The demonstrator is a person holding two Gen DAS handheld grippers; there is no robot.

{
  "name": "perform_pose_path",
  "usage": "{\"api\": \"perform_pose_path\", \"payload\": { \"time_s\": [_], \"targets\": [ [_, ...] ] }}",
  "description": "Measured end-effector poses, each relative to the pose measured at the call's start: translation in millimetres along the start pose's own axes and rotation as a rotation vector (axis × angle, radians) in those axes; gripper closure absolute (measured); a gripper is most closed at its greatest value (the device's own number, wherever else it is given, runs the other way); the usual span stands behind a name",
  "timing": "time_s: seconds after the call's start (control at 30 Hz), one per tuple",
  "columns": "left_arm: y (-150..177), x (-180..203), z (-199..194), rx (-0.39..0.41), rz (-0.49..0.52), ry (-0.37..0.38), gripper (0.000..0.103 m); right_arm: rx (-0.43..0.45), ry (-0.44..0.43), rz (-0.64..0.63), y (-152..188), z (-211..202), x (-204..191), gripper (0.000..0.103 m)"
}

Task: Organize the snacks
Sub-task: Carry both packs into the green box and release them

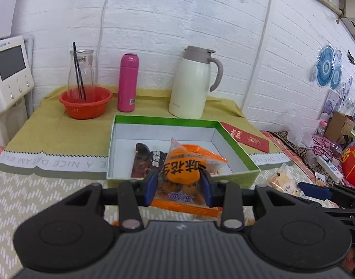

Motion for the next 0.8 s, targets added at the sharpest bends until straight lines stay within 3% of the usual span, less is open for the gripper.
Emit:
{"api": "perform_pose_path", "payload": {
  "time_s": [0.27,0.5,0.8],
  "targets": [
    [-31.2,-26.4,71.2,-0.048,-0.055,-0.040,0.066,-0.010,0.003,0.011,-37.3,77.1,14.7,0.008],
    [-25.6,-44.8,119.8,-0.107,-0.051,-0.081,0.066,-0.097,-0.015,0.052,-26.0,134.9,19.0,0.008],
    [-18.4,-52.3,141.4,-0.136,-0.040,-0.079,0.065,-0.154,-0.025,-0.003,-11.5,168.3,8.9,0.006]
  ]
}}
Point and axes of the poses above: each gripper's, at about its wrist camera, not at the fingertips, and z roughly the way its jaws point, x to its right, y to its underside, the point moved 7 cm from there along z, roughly the way its jaws point, and after that the axes turned 3 degrees about -z, right-handed, at the moved point
